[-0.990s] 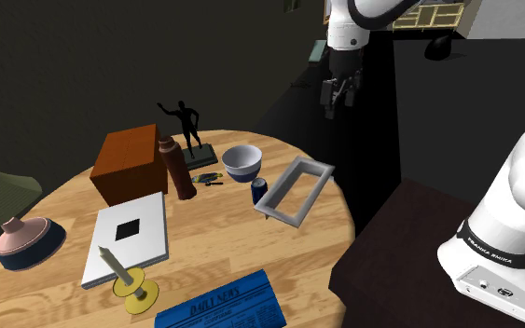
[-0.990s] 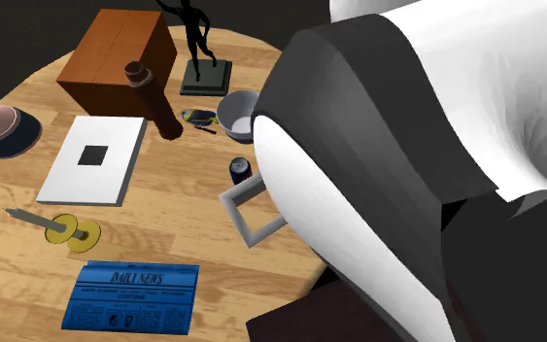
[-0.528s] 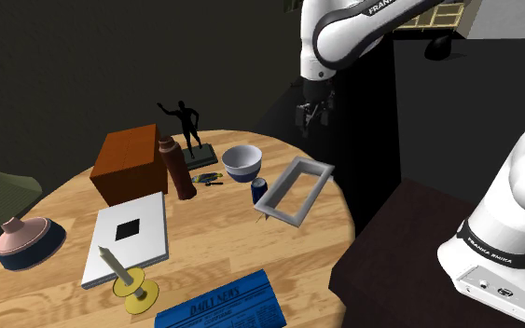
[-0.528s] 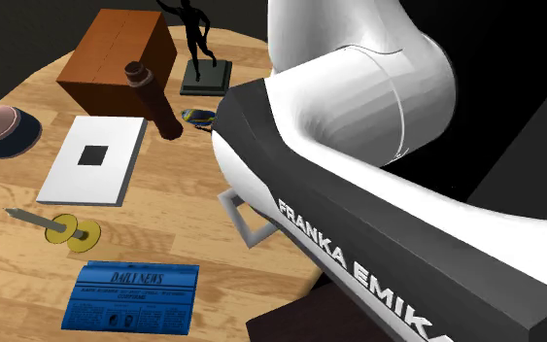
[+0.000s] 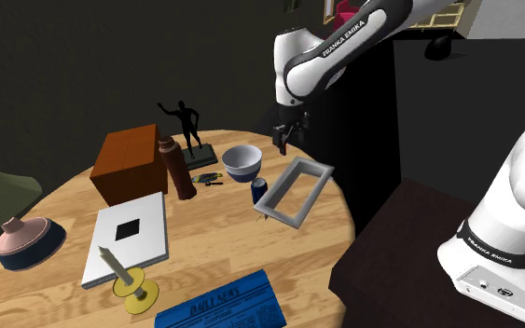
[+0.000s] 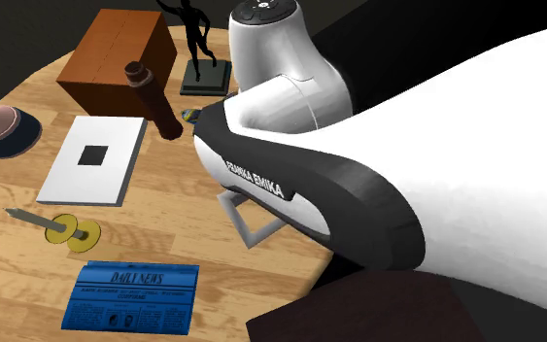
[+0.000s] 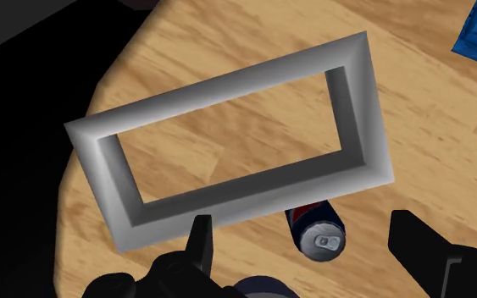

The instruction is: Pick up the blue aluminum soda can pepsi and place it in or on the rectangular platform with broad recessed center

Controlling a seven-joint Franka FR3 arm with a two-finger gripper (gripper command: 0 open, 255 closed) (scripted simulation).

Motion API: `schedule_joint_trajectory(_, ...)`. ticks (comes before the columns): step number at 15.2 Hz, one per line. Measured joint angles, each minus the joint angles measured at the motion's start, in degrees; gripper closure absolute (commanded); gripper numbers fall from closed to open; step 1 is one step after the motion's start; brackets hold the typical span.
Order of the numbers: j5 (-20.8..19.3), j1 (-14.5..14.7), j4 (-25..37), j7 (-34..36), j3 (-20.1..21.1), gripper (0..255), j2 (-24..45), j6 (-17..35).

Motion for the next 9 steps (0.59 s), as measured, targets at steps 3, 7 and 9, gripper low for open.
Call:
schedule_joint_trajectory(3, -1.2, 0.7, 4.7, 1.9, 0.3, 0, 7.0, 2.3)
schedule_joint_trajectory(7, -2.5, 1.4, 10.7, 3.2, -0.1, 0, 15.5, 4.7)
schedule_joint_trajectory(9, -3.2, 2.1, 14.9, 4.1, -0.3, 0, 20.3, 5.3)
